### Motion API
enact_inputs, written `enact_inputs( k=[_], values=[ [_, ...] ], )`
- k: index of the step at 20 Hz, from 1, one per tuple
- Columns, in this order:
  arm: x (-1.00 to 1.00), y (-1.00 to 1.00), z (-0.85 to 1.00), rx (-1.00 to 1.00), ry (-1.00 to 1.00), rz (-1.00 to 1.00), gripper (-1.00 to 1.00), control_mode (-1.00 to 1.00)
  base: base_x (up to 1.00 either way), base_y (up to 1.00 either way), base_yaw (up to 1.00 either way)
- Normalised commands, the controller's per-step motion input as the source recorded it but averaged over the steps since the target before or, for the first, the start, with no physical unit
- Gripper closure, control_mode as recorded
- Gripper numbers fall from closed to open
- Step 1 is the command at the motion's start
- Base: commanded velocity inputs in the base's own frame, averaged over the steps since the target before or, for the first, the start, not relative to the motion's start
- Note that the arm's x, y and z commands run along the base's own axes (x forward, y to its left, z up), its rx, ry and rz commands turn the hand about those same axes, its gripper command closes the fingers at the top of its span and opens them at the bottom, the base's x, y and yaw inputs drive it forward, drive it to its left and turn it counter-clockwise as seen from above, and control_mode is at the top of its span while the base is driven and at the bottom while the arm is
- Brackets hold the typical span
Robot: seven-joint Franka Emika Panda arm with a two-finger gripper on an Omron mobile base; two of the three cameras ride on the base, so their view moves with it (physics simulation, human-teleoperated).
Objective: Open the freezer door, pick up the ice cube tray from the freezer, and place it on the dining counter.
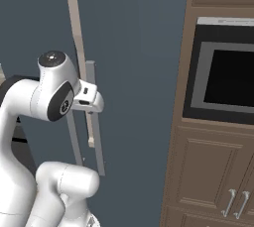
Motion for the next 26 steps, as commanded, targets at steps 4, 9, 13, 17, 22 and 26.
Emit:
enact_inputs(
  k=[4, 9, 13, 17, 22, 26],
  values=[
    [0.0, 0.0, 0.0, 0.0, 0.0, 0.0, -1.0, -1.0, 0.0, 0.0, 0.0],
    [0.0, 0.0, 0.01, 0.0, 0.0, 0.0, -1.0, -1.0, 0.0, 0.0, 0.0],
    [0.0, 0.0, 0.01, 0.0, 0.0, 0.0, -1.0, -1.0, 0.0, 0.0, 0.0],
    [0.0, 0.0, 0.0, 0.0, 0.0, 0.0, -1.0, -1.0, 0.0, 0.0, 0.0],
    [0.0, 0.0, 0.0, 0.0, 0.0, 0.0, -1.0, -1.0, 0.0, 0.0, 0.0],
    [-0.01, 0.0, 0.0, 0.0, 0.0, 0.0, -1.0, 1.0, -0.01, -0.02, 0.0]
  ],
)
